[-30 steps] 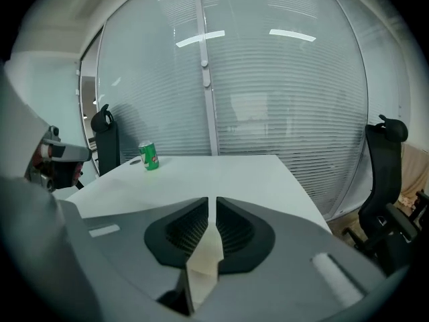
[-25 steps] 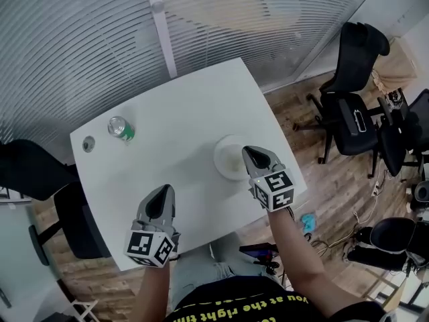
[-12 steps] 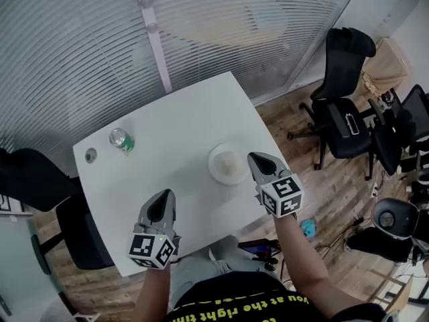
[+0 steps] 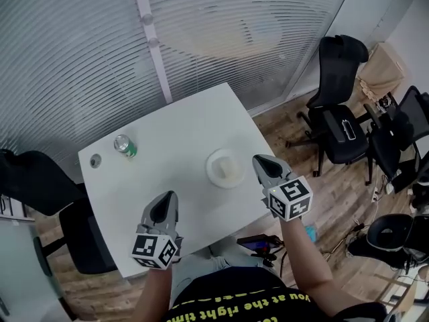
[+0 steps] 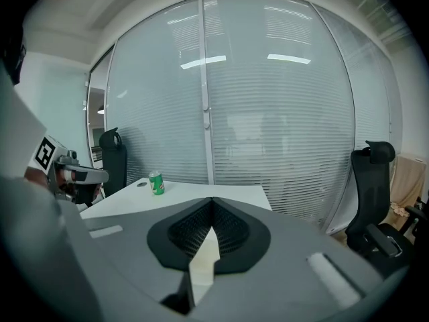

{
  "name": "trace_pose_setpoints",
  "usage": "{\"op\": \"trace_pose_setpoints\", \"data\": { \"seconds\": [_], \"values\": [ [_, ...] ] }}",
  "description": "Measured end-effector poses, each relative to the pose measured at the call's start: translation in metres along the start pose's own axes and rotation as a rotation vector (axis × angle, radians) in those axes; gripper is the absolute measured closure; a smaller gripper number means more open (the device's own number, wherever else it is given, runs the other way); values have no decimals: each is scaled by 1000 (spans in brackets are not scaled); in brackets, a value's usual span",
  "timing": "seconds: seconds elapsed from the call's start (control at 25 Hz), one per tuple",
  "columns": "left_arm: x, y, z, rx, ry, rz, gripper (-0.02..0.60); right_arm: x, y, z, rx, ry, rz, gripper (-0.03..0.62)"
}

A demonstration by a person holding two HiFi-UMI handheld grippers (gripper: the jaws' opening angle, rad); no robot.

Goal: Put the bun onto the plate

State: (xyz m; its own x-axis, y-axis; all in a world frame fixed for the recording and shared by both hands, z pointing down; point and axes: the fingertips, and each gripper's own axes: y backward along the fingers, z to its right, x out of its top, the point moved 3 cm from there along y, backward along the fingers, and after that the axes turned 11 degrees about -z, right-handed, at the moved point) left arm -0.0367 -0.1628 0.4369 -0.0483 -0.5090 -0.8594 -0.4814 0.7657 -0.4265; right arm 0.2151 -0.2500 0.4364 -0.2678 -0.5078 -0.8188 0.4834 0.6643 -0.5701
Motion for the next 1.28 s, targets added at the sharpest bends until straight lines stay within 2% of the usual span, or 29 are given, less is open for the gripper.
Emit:
{"op": "trace_pose_setpoints", "data": {
  "seconds": [0.28,0.72,0.92,1.28],
  "values": [
    [3,11,6,-3,-13,8,581,17,24,-2,-4,-40,85,586],
    [12,18,0,3,-13,31,581,26,46,-7,-14,-46,136,586],
    [17,19,-3,0,-9,48,581,33,49,-8,25,-90,173,588],
    [19,18,-7,7,6,57,580,40,40,-19,52,-66,167,588]
  ]
}}
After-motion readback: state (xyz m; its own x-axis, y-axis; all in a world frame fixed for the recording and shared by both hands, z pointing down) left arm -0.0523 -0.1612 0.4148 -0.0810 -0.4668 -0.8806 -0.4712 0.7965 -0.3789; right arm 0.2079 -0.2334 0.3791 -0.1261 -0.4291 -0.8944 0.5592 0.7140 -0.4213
